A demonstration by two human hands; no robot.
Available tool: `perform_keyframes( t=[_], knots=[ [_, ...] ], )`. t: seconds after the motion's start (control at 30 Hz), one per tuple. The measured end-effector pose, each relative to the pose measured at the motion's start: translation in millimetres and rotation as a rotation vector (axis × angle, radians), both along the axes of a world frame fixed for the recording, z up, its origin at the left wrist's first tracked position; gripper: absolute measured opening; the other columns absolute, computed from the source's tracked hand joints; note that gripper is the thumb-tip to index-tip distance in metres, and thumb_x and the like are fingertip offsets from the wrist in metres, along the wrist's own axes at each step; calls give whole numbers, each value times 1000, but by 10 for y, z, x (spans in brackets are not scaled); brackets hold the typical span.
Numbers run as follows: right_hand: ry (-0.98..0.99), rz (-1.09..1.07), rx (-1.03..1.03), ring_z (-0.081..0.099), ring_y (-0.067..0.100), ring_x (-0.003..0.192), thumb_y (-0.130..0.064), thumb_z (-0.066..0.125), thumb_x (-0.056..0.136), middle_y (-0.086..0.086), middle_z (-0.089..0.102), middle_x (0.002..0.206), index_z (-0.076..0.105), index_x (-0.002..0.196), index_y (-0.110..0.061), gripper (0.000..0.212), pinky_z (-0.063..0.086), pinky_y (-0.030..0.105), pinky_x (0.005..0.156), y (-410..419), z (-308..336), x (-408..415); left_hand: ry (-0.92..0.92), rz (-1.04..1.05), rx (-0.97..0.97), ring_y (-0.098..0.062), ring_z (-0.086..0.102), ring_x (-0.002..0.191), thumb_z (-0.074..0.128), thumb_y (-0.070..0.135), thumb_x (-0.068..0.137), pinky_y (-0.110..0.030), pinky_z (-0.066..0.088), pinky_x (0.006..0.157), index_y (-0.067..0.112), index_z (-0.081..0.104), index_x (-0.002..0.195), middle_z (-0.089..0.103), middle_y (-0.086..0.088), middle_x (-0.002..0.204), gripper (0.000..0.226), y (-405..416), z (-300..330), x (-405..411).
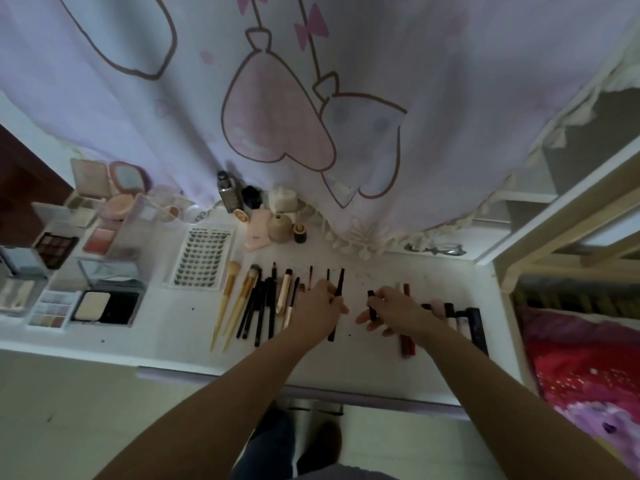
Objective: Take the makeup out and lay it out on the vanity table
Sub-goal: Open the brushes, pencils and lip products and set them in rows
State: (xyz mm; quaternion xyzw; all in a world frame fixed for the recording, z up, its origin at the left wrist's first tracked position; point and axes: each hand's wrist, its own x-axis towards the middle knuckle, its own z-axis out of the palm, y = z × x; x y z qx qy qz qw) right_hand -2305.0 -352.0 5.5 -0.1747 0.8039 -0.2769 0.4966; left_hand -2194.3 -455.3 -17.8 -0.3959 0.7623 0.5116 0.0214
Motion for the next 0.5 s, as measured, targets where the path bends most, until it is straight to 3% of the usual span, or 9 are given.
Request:
perform_keyframes(
  t=[0.07, 0.17, 0.23, 0.3, 0.4, 0.5],
  knots=[
    [98, -1, 33, 59, 11, 67, -27, 38, 100, 1, 68, 87, 47, 94, -12, 18, 44, 24, 56, -17, -131, 24, -76, -10, -101, -17, 64, 85, 47, 25, 95, -32, 52, 78, 15, 50, 91, 71, -3, 95, 11, 42, -84, -122],
    [325, 105, 99, 52, 17, 72, -30, 39, 99, 1, 58, 78, 43, 77, -16, 26, 39, 28, 63, -33, -287, -11, -225, -126, -356, -20, 61, 88, 44, 36, 95, -34, 43, 88, 15, 60, 93, 67, -3, 94, 27, 57, -180, -229],
    [413, 150, 120, 50, 18, 76, -32, 37, 100, -3, 48, 71, 44, 79, -14, 28, 35, 28, 66, -44, -362, 12, -299, -201, -522, -23, 56, 100, 42, 40, 95, -37, 38, 93, 15, 64, 96, 65, -5, 98, 33, 47, -247, -259],
    [448, 185, 131, 52, 20, 79, -33, 36, 100, -1, 51, 75, 45, 83, -12, 29, 38, 29, 69, -63, -443, 60, -333, -247, -629, -26, 50, 109, 41, 41, 95, -38, 36, 95, 15, 66, 101, 60, -8, 107, 37, 21, -307, -267],
    [466, 223, 154, 56, 25, 88, -36, 35, 100, 9, 59, 93, 45, 82, -14, 30, 39, 29, 72, -117, -551, 130, -361, -288, -664, -27, 46, 113, 41, 43, 95, -38, 35, 96, 14, 66, 105, 56, -9, 113, 39, -58, -374, -273],
    [509, 211, 177, 59, 26, 91, -39, 32, 100, 9, 61, 98, 51, 90, -12, 34, 38, 28, 69, -191, -616, 185, -405, -339, -686, -28, 44, 115, 41, 46, 95, -39, 35, 96, 14, 65, 105, 54, -9, 116, 40, -127, -399, -288]
  ],
)
